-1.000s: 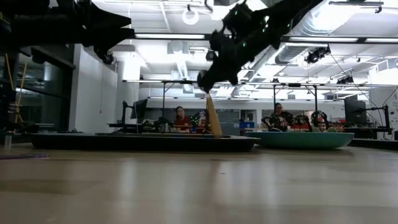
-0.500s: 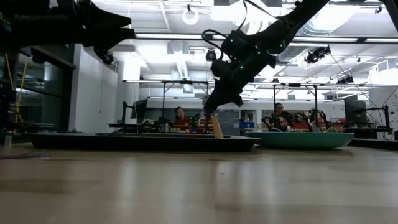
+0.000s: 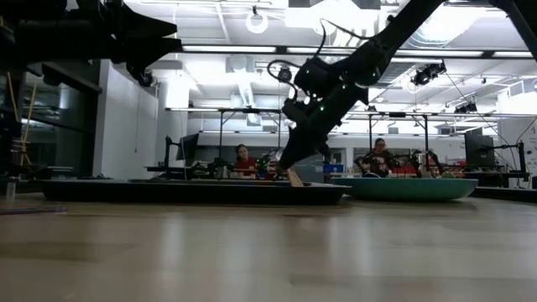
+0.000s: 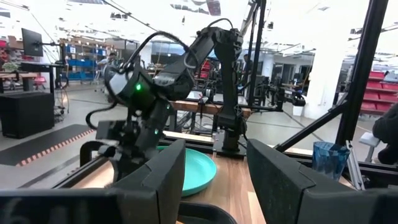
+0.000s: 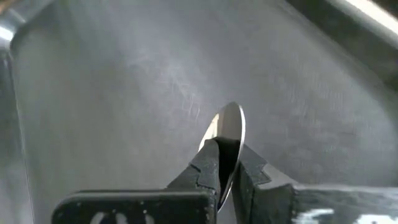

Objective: Pick and place plate/cup/fork/spoon on tray
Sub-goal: Put the yellow spoon on the black serving tray

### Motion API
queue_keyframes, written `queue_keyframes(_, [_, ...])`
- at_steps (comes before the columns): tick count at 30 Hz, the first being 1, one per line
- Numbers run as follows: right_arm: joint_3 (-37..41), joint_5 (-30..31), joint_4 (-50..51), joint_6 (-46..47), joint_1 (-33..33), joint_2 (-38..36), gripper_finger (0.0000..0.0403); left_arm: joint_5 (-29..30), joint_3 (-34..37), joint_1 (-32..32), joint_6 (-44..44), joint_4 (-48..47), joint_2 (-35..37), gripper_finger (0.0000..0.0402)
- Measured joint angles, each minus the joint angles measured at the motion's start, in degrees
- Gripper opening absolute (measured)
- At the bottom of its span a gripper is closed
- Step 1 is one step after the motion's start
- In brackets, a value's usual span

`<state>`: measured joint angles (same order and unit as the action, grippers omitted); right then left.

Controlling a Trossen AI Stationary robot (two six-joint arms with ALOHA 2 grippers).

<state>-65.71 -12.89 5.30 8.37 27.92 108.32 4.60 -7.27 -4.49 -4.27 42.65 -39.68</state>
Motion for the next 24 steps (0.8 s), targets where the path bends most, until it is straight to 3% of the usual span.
queue_keyframes(7, [0.13,0.77,0.18,0.40,0.50,1.30,0.0018,0.00,0.00,0.00,0.00,-0.01,0.00,0.0161])
queue_keyframes(15, [0.26,9.13,0.44,1.26,0.38,1.50,0.0061,0.00,0.00,0.00,0.00,-0.62,-0.01,0.0161])
queue_keyframes(24, [0.26,9.01,0.37,2.04,0.26,1.50,0.0068,0.00,0.00,0.00,-0.02,-0.86,0.00,0.0161])
